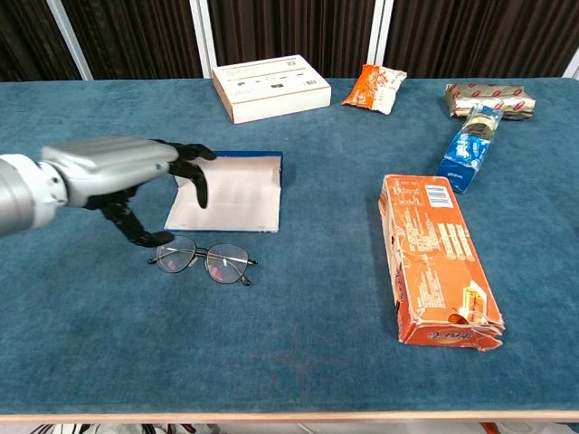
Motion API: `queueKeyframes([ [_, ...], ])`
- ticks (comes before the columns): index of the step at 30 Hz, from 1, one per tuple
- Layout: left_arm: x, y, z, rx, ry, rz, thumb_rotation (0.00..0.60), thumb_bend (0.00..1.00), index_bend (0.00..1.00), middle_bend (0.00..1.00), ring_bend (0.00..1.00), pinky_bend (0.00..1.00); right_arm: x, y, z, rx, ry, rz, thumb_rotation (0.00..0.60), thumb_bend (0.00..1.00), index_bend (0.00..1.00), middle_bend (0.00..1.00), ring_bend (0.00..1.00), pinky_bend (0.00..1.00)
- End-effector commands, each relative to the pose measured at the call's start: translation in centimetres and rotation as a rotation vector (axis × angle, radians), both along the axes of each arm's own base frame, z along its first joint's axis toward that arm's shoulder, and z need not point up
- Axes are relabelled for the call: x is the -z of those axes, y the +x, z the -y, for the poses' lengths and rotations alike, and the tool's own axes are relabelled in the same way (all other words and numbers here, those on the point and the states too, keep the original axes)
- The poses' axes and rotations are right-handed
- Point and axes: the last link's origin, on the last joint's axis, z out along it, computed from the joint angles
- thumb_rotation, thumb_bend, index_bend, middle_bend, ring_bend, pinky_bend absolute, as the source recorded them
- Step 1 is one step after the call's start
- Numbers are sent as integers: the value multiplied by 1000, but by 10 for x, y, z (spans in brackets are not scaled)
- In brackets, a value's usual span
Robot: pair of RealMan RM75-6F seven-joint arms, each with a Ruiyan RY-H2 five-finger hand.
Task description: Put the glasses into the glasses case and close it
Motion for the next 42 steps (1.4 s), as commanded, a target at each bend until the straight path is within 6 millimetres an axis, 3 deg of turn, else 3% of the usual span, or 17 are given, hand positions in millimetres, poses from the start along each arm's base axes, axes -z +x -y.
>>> queueKeyframes([
  [1,17,4,-1,0,22,-38,600,312,373,5,0,0,0,0,0,0,-1,2,600,117,55,0,84,161],
  [18,35,4,-4,-20,35,-45,600,313,484,52,0,0,-1,-1,1,11,-5,9,600,117,55,0,85,161],
  [42,45,6,-2,-11,25,-66,600,366,527,79,0,0,-2,-2,1,19,-11,19,600,118,54,0,88,161],
])
